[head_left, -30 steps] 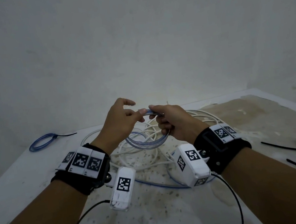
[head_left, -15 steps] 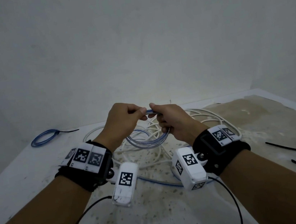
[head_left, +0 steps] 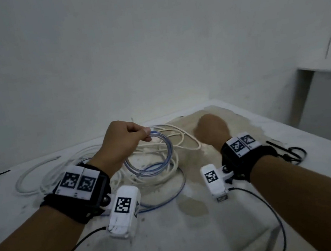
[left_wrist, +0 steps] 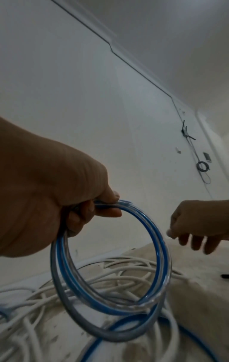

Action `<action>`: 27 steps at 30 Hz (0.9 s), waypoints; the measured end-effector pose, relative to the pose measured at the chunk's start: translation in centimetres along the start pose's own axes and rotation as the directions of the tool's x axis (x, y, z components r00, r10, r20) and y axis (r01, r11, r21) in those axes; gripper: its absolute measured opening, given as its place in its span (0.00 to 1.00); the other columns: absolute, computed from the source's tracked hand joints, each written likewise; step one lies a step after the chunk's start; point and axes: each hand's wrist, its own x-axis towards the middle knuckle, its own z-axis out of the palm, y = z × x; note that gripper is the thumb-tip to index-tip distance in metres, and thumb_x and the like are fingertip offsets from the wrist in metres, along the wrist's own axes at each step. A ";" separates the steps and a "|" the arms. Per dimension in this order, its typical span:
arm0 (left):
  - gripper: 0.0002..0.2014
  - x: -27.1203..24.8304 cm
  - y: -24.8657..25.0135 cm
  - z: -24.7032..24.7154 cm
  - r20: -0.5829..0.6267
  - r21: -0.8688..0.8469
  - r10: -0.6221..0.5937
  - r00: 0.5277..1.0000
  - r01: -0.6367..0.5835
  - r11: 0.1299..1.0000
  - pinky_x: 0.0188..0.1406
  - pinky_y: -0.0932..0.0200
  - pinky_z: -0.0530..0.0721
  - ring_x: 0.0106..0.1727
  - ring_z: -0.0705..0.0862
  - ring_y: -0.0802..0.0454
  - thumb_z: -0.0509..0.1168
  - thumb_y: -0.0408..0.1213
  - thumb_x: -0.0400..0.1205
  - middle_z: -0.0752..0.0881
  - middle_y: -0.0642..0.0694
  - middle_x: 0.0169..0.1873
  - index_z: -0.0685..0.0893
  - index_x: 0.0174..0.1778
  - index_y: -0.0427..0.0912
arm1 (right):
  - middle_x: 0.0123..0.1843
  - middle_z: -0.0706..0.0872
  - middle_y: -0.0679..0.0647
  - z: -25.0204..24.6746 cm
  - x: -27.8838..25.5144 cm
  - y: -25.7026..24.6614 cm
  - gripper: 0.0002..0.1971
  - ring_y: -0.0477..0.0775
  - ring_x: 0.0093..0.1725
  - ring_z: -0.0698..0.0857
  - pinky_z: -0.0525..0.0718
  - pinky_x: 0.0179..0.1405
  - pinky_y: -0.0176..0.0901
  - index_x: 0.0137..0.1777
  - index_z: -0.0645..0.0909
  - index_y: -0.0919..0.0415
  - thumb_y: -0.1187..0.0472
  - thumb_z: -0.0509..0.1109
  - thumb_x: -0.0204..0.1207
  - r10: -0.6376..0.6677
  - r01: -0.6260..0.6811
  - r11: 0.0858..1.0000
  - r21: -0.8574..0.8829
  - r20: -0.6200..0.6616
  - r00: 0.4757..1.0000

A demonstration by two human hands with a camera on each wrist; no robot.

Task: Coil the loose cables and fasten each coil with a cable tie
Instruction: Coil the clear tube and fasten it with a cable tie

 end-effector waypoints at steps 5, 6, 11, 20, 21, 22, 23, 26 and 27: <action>0.09 -0.7 1.4 2.4 0.071 -0.014 0.006 0.997 -0.005 1.000 0.29 0.64 0.70 0.16 0.76 0.69 0.71 0.35 0.81 0.92 0.39 0.38 0.91 0.42 0.32 | 0.47 0.89 0.60 -3.3 0.2 8.3 0.10 0.62 0.50 0.88 0.85 0.49 0.46 0.34 0.77 0.61 0.63 0.65 0.77 0.094 -0.110 0.909 -0.403 -0.058 0.994; 0.09 -0.8 1.5 2.5 0.073 -0.021 0.005 0.997 -0.003 1.000 0.29 0.64 0.70 0.16 0.75 0.68 0.72 0.35 0.81 0.92 0.38 0.38 0.91 0.43 0.32 | 0.47 0.89 0.59 -3.3 0.3 9.2 0.10 0.62 0.50 0.88 0.85 0.51 0.46 0.34 0.77 0.60 0.63 0.65 0.78 0.101 -0.107 0.889 -0.445 -0.036 0.994; 0.09 -0.9 1.4 2.3 0.081 -0.006 -0.010 0.997 0.010 1.000 0.29 0.64 0.69 0.15 0.75 0.69 0.71 0.36 0.82 0.92 0.39 0.39 0.91 0.43 0.33 | 0.39 0.87 0.57 -2.9 0.8 12.1 0.12 0.60 0.44 0.89 0.85 0.42 0.43 0.29 0.76 0.59 0.65 0.66 0.74 0.126 -0.102 0.866 -0.489 0.015 0.992; 0.08 -0.3 0.7 1.5 0.094 -0.026 -0.027 0.995 0.029 0.999 0.28 0.62 0.69 0.16 0.74 0.67 0.71 0.36 0.82 0.93 0.41 0.37 0.91 0.43 0.34 | 0.44 0.87 0.61 -3.1 2.3 9.2 0.07 0.64 0.46 0.88 0.76 0.38 0.44 0.38 0.75 0.62 0.67 0.65 0.77 -0.030 0.001 0.892 -0.453 -0.056 0.998; 0.09 -0.3 0.8 1.4 0.100 -0.028 -0.018 0.995 0.021 0.999 0.29 0.62 0.69 0.17 0.75 0.69 0.71 0.36 0.82 0.92 0.41 0.38 0.91 0.44 0.34 | 0.45 0.87 0.62 -3.1 2.5 8.4 0.06 0.65 0.46 0.88 0.75 0.38 0.44 0.39 0.75 0.62 0.67 0.65 0.77 -0.098 0.051 0.889 -0.455 -0.079 0.992; 0.09 -0.3 0.9 1.3 0.107 -0.029 -0.009 0.994 0.013 0.999 0.30 0.63 0.70 0.17 0.76 0.69 0.71 0.36 0.82 0.92 0.40 0.38 0.91 0.44 0.33 | 0.45 0.87 0.62 -3.1 2.8 7.5 0.04 0.65 0.46 0.87 0.75 0.38 0.45 0.41 0.77 0.63 0.67 0.66 0.77 -0.168 0.105 0.888 -0.448 -0.103 0.980; 0.09 -0.3 1.0 1.1 0.113 -0.030 -0.004 0.994 0.007 1.000 0.30 0.63 0.70 0.17 0.76 0.70 0.70 0.36 0.82 0.92 0.40 0.39 0.91 0.45 0.33 | 0.45 0.86 0.62 -3.1 3.0 6.4 0.02 0.65 0.46 0.86 0.75 0.39 0.46 0.44 0.80 0.64 0.68 0.67 0.77 -0.238 0.164 0.888 -0.429 -0.124 0.963; 0.08 -0.2 0.9 0.0 0.126 -0.045 -0.008 0.992 0.014 0.999 0.25 0.67 0.68 0.17 0.74 0.66 0.70 0.36 0.83 0.92 0.39 0.38 0.90 0.44 0.34 | 0.45 0.86 0.59 -2.7 3.2 1.9 0.02 0.63 0.45 0.85 0.78 0.43 0.49 0.48 0.83 0.62 0.67 0.70 0.77 -0.430 0.370 0.880 -0.299 -0.169 0.887; 0.08 -0.2 0.8 -0.5 0.128 -0.063 -0.013 0.992 0.021 0.998 0.22 0.69 0.68 0.16 0.71 0.64 0.70 0.36 0.83 0.92 0.40 0.38 0.90 0.43 0.35 | 0.44 0.87 0.58 -2.4 3.0 0.0 0.02 0.62 0.44 0.85 0.79 0.44 0.49 0.47 0.84 0.61 0.66 0.71 0.77 -0.490 0.449 0.865 -0.222 -0.186 0.852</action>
